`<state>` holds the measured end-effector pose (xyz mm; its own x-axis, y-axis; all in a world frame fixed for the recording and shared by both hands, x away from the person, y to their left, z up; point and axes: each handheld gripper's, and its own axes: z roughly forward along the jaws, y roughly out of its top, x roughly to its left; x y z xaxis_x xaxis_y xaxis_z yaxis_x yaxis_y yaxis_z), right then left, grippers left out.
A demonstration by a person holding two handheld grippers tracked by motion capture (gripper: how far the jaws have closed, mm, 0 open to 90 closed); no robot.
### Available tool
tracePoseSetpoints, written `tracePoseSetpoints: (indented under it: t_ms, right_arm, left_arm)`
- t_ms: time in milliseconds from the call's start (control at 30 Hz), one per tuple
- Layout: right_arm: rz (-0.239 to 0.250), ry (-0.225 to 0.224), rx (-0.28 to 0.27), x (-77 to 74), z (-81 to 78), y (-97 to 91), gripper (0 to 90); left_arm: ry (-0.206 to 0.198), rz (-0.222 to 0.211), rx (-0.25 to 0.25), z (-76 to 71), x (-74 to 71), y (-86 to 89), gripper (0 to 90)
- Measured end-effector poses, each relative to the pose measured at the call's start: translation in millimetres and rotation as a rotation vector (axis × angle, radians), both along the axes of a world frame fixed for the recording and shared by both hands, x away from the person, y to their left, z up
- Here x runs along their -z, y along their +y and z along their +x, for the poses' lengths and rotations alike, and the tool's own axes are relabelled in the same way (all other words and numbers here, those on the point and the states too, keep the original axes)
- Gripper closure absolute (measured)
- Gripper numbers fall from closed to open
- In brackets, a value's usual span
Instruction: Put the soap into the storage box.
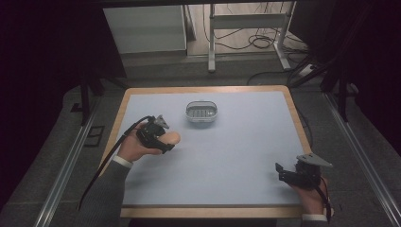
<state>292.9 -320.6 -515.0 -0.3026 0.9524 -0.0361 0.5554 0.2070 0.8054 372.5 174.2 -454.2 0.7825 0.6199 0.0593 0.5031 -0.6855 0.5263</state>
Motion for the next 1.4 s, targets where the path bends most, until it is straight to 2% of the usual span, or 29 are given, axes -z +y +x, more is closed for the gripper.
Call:
tracePoseSetpoints:
  t_ms: [567, 1400]
  right_arm:
    - [-0.004, 0.006, -0.004, 1.2, 0.5, 0.9, 9.4]
    - [-0.007, 0.009, -0.002, 2.4, 1.2, 0.8, 9.3]
  left_arm:
    - [-0.002, -0.004, -0.006, 12.5, -4.2, -3.7, 32.9]
    - [0.011, -0.018, -0.024, 32.9, -0.7, -7.8, 33.0]
